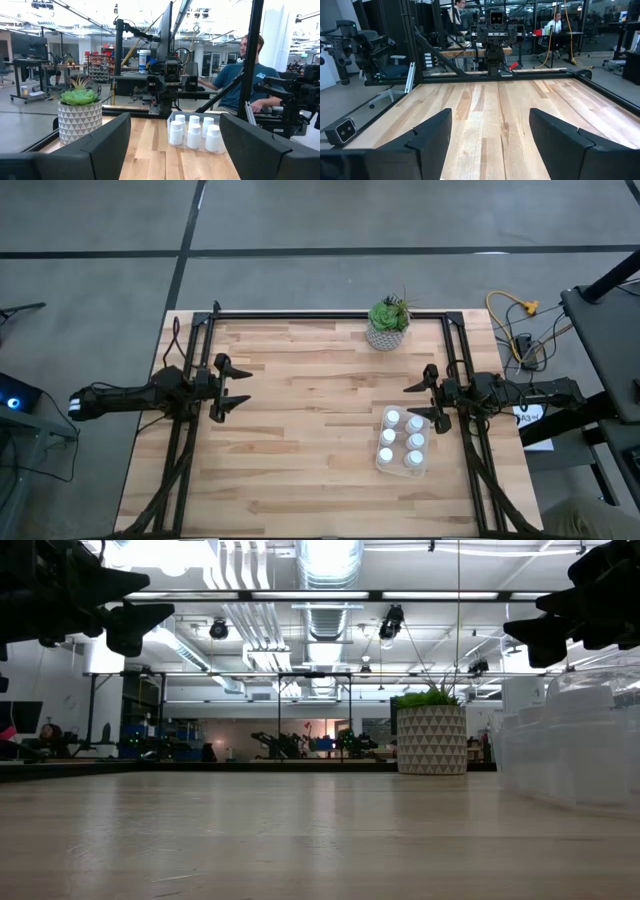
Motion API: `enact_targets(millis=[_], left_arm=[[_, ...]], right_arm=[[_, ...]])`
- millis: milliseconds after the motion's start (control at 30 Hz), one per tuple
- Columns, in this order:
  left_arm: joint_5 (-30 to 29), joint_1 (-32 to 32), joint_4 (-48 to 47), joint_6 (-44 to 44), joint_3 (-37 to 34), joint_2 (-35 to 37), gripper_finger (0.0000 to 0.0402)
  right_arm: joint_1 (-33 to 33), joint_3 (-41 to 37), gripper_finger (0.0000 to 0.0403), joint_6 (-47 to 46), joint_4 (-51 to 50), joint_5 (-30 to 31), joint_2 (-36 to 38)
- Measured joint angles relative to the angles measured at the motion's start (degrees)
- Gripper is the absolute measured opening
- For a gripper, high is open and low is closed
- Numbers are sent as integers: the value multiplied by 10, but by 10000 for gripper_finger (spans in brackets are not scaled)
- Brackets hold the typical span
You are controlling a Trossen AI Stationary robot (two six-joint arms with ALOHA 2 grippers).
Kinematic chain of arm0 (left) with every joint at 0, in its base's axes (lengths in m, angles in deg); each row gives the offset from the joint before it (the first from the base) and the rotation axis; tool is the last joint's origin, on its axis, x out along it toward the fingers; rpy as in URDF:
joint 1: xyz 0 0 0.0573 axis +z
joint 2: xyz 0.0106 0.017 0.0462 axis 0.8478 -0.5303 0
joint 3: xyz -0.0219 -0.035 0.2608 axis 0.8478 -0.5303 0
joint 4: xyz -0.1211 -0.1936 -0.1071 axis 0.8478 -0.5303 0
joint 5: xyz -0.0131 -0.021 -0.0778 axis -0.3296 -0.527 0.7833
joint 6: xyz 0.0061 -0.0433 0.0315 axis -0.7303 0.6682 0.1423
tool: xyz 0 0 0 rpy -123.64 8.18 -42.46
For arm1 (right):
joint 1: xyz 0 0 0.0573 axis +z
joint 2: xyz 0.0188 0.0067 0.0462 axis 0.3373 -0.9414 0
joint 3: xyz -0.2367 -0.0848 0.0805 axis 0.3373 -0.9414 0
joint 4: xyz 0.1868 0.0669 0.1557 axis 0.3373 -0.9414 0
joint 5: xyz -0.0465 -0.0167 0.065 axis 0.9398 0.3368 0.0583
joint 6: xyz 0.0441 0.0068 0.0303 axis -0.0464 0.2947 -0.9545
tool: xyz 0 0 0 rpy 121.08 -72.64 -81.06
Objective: Pick and place pill bottles into a basket
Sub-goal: Return to Home Position
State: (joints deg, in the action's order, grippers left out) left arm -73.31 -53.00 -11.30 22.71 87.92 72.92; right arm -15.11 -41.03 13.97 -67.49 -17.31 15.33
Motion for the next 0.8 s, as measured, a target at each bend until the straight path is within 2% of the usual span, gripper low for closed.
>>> enact_targets(millis=[433, 800], left_arm=[[0, 0, 0, 0, 0, 0, 287], [0, 0, 0, 0, 0, -1, 287]], right_arm=[[0, 0, 267, 0, 0, 0, 0], [0, 0, 255, -1, 0, 0, 0]])
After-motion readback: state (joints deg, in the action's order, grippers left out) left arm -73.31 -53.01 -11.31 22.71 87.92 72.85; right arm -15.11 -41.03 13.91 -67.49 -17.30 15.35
